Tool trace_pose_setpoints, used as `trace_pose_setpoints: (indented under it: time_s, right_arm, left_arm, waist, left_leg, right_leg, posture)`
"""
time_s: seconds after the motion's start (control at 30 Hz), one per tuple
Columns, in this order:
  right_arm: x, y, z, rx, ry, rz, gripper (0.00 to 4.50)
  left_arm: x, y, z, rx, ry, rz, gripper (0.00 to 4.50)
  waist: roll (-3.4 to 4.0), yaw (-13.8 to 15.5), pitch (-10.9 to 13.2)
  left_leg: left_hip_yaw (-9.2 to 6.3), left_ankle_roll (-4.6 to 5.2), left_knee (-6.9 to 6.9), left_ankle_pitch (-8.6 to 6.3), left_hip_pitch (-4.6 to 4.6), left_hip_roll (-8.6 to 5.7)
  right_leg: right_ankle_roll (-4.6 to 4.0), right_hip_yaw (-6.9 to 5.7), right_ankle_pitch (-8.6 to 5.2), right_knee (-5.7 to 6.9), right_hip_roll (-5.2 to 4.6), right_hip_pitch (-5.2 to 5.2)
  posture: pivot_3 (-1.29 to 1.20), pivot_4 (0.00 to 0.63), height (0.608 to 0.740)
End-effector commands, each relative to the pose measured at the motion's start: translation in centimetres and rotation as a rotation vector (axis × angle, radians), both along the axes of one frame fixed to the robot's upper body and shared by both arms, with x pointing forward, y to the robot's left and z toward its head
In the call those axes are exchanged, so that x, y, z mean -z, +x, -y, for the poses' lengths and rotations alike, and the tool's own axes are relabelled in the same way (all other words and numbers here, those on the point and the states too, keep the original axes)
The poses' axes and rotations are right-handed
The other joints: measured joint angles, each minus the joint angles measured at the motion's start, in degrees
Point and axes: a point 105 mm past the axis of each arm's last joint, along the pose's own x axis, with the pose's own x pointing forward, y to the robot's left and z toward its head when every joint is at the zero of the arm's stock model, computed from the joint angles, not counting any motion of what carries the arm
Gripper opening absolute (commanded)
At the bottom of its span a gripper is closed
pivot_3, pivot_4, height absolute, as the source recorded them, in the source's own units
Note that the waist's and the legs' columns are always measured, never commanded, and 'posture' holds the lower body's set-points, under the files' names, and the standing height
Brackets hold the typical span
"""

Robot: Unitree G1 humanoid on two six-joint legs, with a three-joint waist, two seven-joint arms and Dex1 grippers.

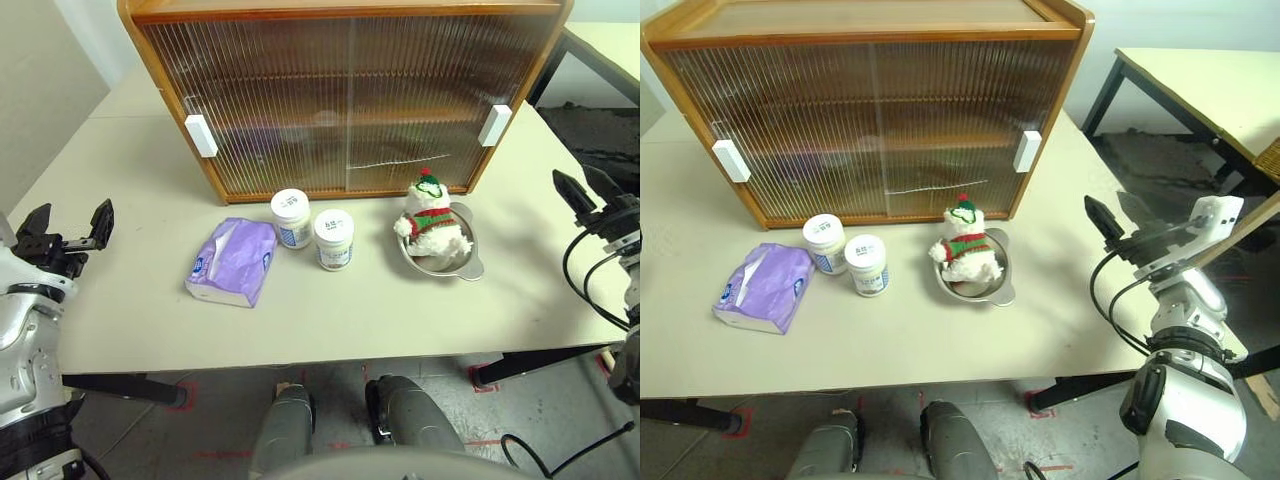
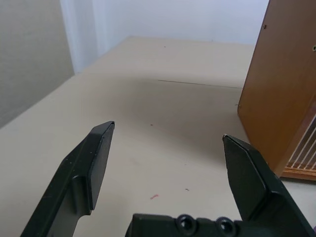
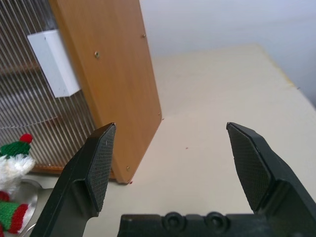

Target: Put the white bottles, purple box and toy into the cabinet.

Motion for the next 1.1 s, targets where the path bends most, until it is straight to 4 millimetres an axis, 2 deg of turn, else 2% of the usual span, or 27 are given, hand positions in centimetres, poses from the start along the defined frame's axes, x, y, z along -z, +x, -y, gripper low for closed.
trace_pose_setpoints:
  time_s: [0.03, 0.23, 0.4, 0.53, 0.77, 0.87, 1.1]
  right_arm:
    - [-1.0, 0.1, 0.4, 0.009, -0.013, 0.017, 4.47]
    - [-2.5, 0.7, 0.2, -0.001, -0.035, 0.031, 4.47]
    - [-3.2, 1.3, -0.6, -0.072, -0.02, 0.011, 4.47]
    - [-2.2, 1.2, -2.7, -0.239, 0.005, -0.059, 4.47]
    - [-0.3, -0.8, -6.7, -0.535, -0.06, -0.181, 4.47]
    - [-0.6, -1.5, -7.8, -0.592, -0.095, -0.153, 4.5]
    - [-0.7, -3.8, -9.8, -0.722, -0.177, -0.136, 4.5]
  left_arm:
    - [0.5, 0.3, 0.7, 0.003, -0.008, 0.002, 4.5]
    - [1.3, 0.2, 1.3, -0.013, -0.04, 0.024, 4.5]
    - [0.9, -0.3, 1.3, -0.019, -0.035, 0.04, 4.5]
    - [0.1, -1.2, 1.0, -0.01, -0.013, 0.043, 4.5]
    - [-1.2, -1.4, 2.8, 0.159, 0.016, 0.014, 4.5]
    - [-2.0, -1.1, 3.5, 0.209, 0.011, 0.012, 3.87]
    - [-3.4, 1.0, 4.7, 0.271, 0.053, -0.006, 1.41]
  waist:
    - [-0.13, -0.1, -0.1]
    - [-0.07, -0.2, -0.3]
    - [-0.1, -0.1, -0.4]
    - [-0.08, 0.1, -0.6]
    - [-0.07, 0.3, -0.7]
    - [-0.01, 0.2, -0.6]
    - [0.01, 0.1, -0.6]
  left_leg:
    - [0.06, 0.03, -0.01, -0.03, 0.06, 0.0]
    - [0.39, 0.31, 0.24, -0.2, 0.19, -0.23]
    - [0.41, 0.37, 0.4, -0.23, 0.2, -0.24]
    - [0.43, 0.38, 0.4, -0.24, 0.22, -0.26]
    - [0.48, 0.38, 0.54, -0.24, 0.23, -0.38]
    - [0.42, 0.37, 0.68, -0.26, 0.24, -0.36]
    - [0.25, 0.27, 0.77, -0.33, 0.15, -0.38]
  right_leg:
    - [0.04, 0.13, 0.0, 0.0, 0.04, 0.03]
    - [0.39, 0.6, 0.05, -0.01, 0.05, 0.13]
    - [0.44, 0.65, 0.09, 0.0, 0.05, 0.14]
    - [0.44, 0.65, 0.09, -0.01, 0.06, 0.12]
    - [0.43, 0.64, 0.09, 0.0, 0.11, 0.1]
    - [0.43, 0.65, 0.08, 0.0, 0.11, 0.09]
    - [0.44, 0.74, 0.07, -0.01, 0.12, 0.05]
  posture:
    - [-0.1, 0.09, 0.74]
    - [-0.09, 0.079, 0.74]
    - [-0.06, 0.082, 0.74]
    - [-0.07, 0.075, 0.74]
    - [-0.09, 0.092, 0.74]
    - [-0.1, 0.103, 0.74]
    - [-0.12, 0.121, 0.74]
